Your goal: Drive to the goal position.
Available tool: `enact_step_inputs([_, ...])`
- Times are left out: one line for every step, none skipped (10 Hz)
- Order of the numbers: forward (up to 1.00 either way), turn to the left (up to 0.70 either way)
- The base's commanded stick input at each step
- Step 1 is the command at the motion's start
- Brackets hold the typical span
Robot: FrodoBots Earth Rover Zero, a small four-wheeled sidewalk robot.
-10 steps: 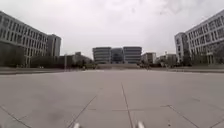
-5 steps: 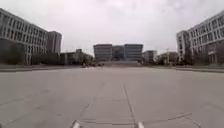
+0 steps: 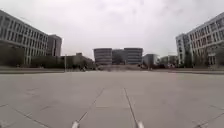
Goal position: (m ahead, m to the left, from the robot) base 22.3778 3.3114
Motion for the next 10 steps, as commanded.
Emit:
enact_step_inputs([0.85,0.29])
enact_step_inputs([0.85,0.32])
enact_step_inputs([0.85,0.32])
enact_step_inputs([0.85,0.27])
enact_step_inputs([0.85,0.12])
enact_step_inputs([0.85,0.00])
enact_step_inputs([0.85,0.00])
enact_step_inputs([0.85,0.00])
enact_step_inputs([0.85,0.00])
enact_step_inputs([0.85,0.00])
